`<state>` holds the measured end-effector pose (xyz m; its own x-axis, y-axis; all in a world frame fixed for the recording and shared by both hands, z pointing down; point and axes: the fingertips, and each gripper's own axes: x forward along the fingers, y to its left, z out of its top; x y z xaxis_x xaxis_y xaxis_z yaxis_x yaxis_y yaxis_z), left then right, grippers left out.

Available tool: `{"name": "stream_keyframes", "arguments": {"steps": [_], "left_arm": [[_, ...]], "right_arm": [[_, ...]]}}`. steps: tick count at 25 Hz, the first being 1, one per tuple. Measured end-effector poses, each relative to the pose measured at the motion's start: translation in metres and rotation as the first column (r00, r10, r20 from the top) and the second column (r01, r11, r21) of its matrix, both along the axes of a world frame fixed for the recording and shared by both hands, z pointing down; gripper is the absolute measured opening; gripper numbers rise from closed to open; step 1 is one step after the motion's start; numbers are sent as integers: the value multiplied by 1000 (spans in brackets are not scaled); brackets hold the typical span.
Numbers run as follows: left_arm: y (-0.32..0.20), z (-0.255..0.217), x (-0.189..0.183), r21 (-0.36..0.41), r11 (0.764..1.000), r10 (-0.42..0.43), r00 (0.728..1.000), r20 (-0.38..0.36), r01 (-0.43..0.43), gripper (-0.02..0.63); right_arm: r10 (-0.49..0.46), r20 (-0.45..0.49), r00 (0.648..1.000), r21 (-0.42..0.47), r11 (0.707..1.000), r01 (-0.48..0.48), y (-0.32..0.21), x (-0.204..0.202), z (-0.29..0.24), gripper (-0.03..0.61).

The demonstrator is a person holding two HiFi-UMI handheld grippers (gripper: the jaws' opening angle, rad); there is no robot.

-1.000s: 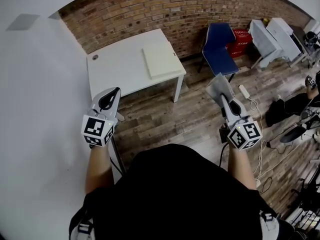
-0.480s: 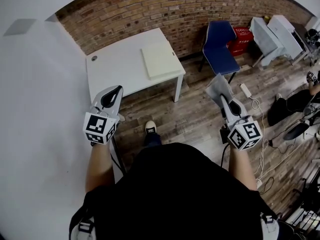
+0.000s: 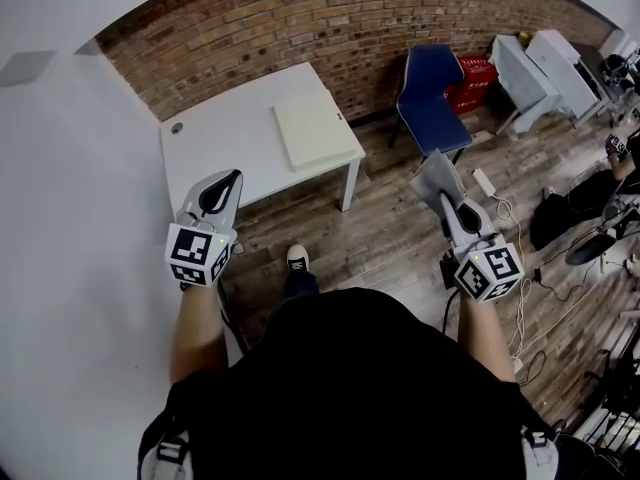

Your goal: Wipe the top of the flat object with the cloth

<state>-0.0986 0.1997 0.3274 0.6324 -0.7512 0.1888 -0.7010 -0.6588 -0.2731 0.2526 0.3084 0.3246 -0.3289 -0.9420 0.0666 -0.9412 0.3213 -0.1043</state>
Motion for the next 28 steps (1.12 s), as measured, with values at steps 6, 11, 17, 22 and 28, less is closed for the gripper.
{"name": "stream_keyframes", "arguments": {"steps": [6,11,17,22,28], "left_arm": [[-39,6,-6,-11,1000,5,1000,4,-5,2],[-70,9,-10,-9,1000,4,1000,2,-4,2],[-111,13,-22,-19,1000,-7,1000,-3,6,2],[-150,10,-38,-26,1000,-7,1000,-10,7,2],[-202,12,-68,-33,999,-16,999,-34,15,2]], "right_arm": [[8,-7,1000,-10,1000,-8,-30,-8,-1,9],[16,-6,1000,-12,1000,-16,-55,-11,0,9],[10,-11,1000,-23,1000,-10,-98,-25,-3,9],[0,-20,1000,-24,1000,-1,-135,-41,-7,9],[-3,-46,999,-30,1000,1,-182,-69,-17,9]]}}
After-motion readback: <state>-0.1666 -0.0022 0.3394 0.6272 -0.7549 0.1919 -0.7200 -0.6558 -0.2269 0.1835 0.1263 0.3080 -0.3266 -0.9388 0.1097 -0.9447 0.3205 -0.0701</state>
